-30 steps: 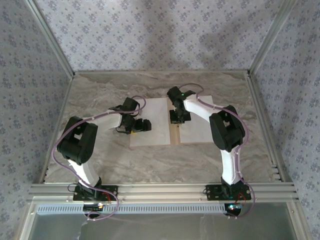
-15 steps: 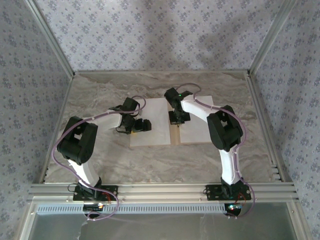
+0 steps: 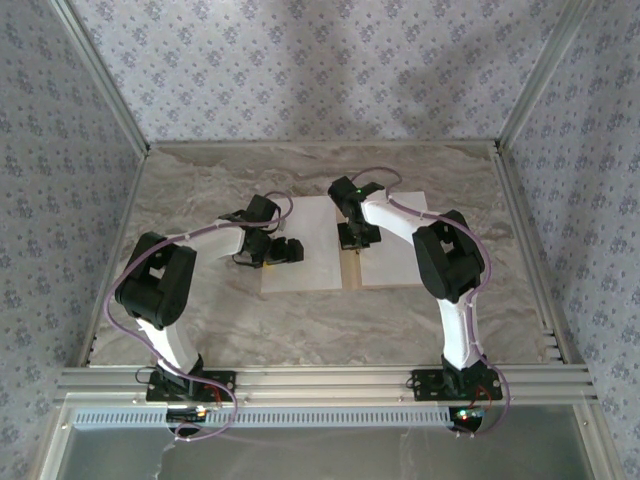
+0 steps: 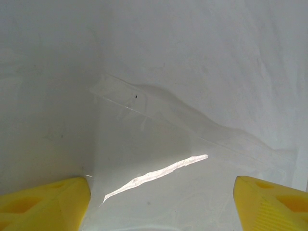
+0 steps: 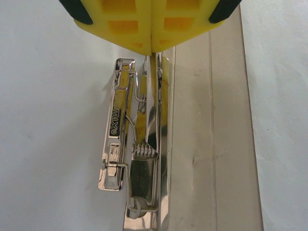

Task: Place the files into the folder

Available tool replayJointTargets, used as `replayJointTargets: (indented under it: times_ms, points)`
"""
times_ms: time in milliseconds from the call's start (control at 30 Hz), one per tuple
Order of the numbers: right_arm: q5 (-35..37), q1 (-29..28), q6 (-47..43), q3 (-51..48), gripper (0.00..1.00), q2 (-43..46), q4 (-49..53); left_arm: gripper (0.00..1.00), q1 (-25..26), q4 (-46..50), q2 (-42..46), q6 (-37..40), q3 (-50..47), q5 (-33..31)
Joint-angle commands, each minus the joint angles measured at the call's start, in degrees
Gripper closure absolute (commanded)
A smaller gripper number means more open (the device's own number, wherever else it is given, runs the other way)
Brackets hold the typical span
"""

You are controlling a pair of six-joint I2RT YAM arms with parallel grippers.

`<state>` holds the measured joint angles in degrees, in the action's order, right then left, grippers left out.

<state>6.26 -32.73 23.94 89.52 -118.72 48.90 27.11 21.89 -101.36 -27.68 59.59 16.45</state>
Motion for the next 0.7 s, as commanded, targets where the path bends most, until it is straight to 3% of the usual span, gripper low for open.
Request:
replayJointTargets:
  times_ms: [0,667]
  points:
    - [2.5,0.9,0.8,-2.6,0.99,-4.1,5.2,0.19,0.3,4.2,-3.1,0.2,-1.1,-1.4]
    - [-2.0,2.0,2.2,-5.0,0.99,-2.8,1.5,0.19,0.3,5.2,-2.8,0.3,-0.5,-1.8]
